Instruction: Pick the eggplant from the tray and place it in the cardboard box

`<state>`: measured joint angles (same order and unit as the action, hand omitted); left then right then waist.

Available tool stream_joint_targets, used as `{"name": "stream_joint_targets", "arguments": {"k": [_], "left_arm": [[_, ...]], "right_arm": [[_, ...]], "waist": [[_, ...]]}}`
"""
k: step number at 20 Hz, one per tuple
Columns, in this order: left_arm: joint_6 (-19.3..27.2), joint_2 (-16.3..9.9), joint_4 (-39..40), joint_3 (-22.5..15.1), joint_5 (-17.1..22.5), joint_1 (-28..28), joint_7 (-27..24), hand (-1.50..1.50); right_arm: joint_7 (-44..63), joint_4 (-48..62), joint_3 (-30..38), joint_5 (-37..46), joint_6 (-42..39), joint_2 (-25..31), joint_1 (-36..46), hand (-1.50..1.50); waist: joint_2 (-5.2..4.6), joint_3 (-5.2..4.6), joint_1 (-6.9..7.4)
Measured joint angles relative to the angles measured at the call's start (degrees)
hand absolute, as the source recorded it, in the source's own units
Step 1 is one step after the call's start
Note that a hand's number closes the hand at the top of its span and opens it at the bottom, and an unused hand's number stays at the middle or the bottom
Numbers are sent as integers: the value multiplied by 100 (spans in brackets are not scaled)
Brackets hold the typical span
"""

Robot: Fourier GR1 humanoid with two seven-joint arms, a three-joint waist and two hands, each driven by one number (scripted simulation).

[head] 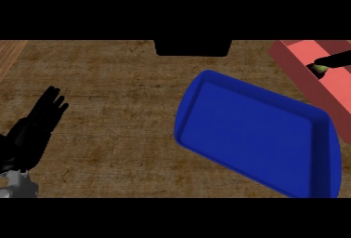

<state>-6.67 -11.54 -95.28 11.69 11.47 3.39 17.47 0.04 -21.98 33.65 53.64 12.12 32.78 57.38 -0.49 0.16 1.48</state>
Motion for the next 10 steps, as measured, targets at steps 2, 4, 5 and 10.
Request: {"name": "stream_joint_targets", "arguments": {"k": [2,4,5,10], "left_arm": [[16,-17,16,47,36,39,40,0],[-16,-34,40,61,35,3,5,0],[24,6,27,40,6,-7,-1,0],[-39,-54,-33,141,108,-73,38,0]], "right_arm": [[-110,-110,303,-331,175,22,34,-150],[-218,-194,592,-659,297,54,45,-150],[-297,-238,710,-818,280,82,14,-150],[-610,-307,1208,-1476,65,511,-265,-150]], "waist": [[9,-2,-32],[15,-3,-50],[22,-6,-67],[30,-10,-90]]}}
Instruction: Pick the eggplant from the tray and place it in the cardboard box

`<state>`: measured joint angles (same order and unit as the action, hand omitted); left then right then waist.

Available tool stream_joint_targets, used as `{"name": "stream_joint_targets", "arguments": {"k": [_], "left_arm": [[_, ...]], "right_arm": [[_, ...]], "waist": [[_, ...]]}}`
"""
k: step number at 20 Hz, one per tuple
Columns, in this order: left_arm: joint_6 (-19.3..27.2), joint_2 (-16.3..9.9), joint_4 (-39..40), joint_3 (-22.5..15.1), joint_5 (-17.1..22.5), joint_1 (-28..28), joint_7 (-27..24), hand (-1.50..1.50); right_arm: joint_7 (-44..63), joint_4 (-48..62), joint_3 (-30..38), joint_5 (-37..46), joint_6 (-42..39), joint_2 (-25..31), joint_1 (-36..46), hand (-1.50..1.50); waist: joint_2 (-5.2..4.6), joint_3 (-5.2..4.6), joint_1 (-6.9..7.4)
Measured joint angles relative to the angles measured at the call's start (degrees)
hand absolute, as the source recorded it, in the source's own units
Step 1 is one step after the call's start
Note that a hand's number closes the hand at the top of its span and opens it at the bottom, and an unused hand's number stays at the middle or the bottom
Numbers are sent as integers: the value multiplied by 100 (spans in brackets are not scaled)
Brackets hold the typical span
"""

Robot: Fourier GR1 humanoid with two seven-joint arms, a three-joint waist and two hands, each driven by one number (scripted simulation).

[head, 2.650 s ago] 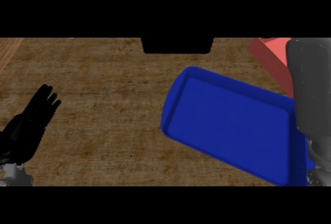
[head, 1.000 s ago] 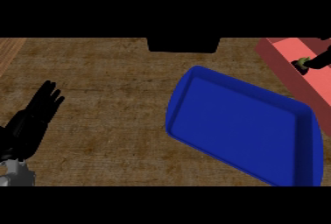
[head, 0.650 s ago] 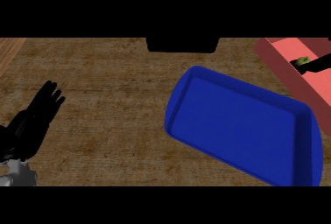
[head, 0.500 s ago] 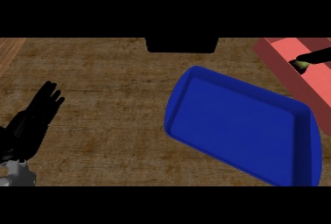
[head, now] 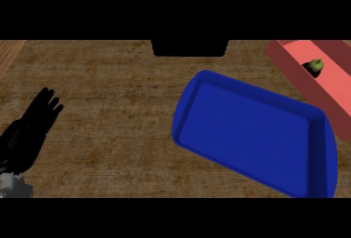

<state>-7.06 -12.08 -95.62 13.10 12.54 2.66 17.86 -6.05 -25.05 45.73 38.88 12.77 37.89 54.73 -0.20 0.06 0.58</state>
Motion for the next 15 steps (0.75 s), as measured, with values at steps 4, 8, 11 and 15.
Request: {"name": "stream_joint_targets", "arguments": {"k": [4,8,11,15], "left_arm": [[-15,2,29,10,-40,-21,-73,0],[25,42,-113,-12,-30,-45,29,0],[19,70,-104,-25,-56,-66,-16,0],[24,99,-9,-35,-140,-59,-130,0]], "right_arm": [[-141,-81,286,-474,-390,378,-310,-150],[-357,-89,392,-843,-906,746,-655,-150],[-596,-54,453,-1115,-1211,943,-912,-150],[-776,1,372,-1324,-1474,1184,-1122,-150]], "waist": [[10,-1,-39],[12,-1,-33],[9,-2,-27],[4,-1,-13]]}}
